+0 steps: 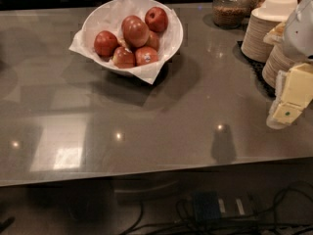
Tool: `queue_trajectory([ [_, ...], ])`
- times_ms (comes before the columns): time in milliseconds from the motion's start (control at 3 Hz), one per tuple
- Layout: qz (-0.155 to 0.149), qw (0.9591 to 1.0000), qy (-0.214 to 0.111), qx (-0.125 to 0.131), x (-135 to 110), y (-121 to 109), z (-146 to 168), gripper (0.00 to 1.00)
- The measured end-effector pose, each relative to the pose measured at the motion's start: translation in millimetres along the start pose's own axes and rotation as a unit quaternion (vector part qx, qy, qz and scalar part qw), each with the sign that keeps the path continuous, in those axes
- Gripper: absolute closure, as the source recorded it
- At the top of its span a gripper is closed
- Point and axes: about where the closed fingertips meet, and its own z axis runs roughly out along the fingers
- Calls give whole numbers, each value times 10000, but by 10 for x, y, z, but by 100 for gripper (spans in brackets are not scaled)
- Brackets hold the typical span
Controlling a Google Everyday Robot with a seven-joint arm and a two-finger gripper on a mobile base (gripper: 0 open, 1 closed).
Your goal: Pick apple from white bowl
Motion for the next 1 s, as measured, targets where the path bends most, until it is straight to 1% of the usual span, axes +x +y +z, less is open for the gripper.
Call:
queue_trajectory([
  [333, 0, 10000, -6, 10, -3, -3, -2, 0],
  [667, 18, 9995, -272, 126, -135, -130, 68, 0],
  [1000, -27, 9975, -645, 299, -396, -356, 172, 0],
])
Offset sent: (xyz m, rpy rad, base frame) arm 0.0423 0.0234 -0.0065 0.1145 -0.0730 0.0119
